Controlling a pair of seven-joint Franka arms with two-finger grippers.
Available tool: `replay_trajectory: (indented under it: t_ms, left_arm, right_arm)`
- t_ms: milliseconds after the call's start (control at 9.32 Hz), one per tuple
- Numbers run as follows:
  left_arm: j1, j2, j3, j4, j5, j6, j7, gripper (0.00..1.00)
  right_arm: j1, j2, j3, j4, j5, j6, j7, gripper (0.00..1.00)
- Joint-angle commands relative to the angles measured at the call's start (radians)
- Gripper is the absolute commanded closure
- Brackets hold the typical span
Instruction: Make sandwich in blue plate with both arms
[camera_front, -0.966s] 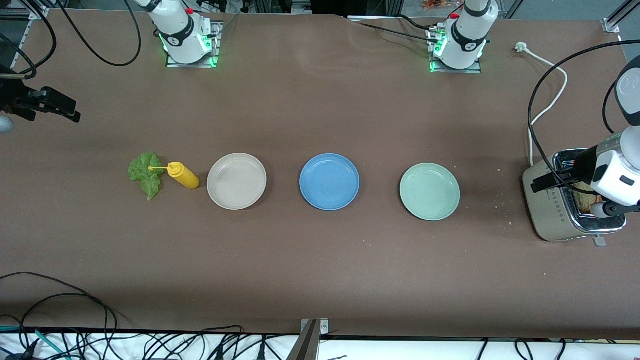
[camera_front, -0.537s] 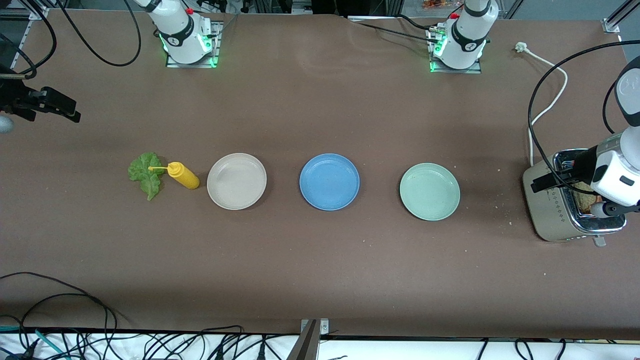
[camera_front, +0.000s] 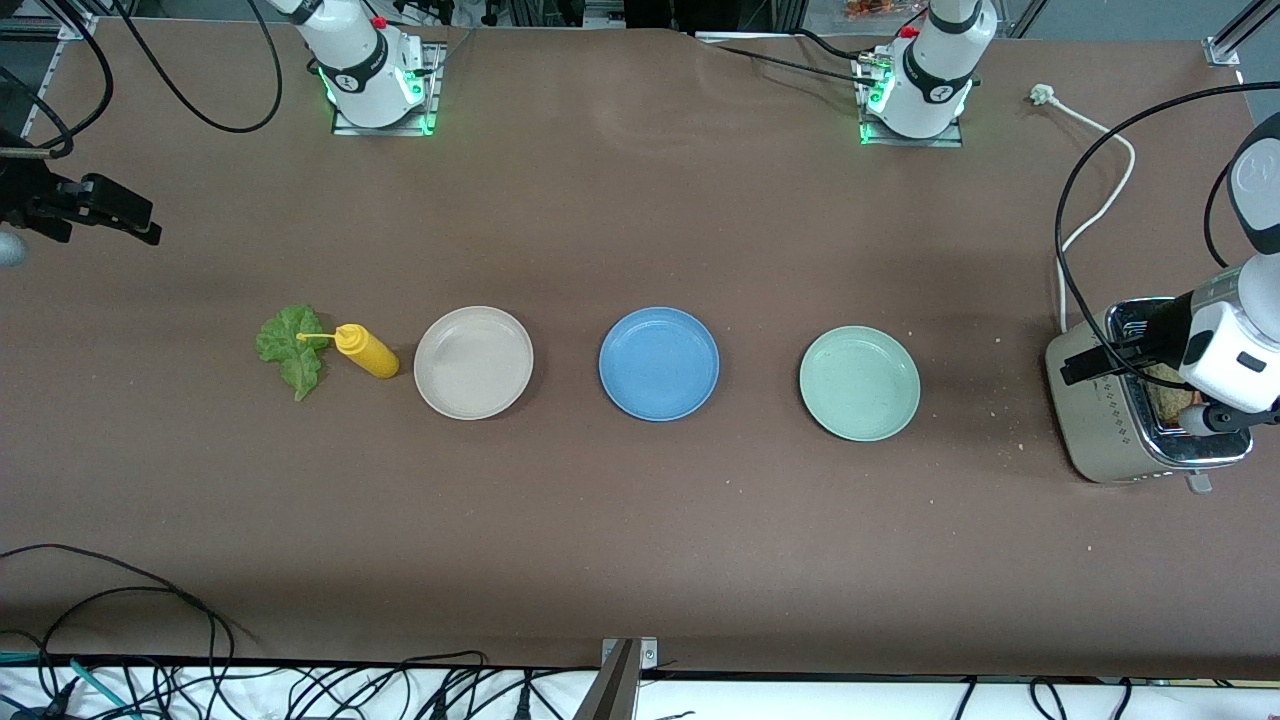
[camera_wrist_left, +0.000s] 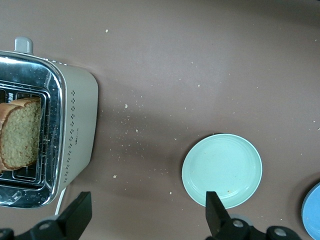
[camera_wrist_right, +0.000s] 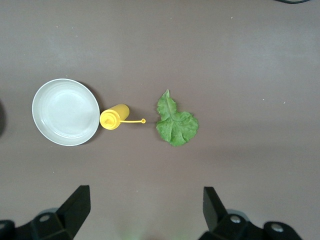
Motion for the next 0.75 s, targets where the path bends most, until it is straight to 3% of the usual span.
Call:
replay_trajectory:
  t_ms: [0,644]
  left_arm:
    - [-0.001,-0.02,0.003,-0.018,-0.009,-0.004,-0.005,0.0]
    - [0.005,-0.023,0.003,-0.018,-0.009,-0.005,0.002,0.0]
  right_arm:
    - [-0.005,-0.005,0.006,0.01,0.009,-0.016,0.008,0.0]
    - [-0.005,-0.005,0.006,0.008,0.009,-0.016,0.008,0.0]
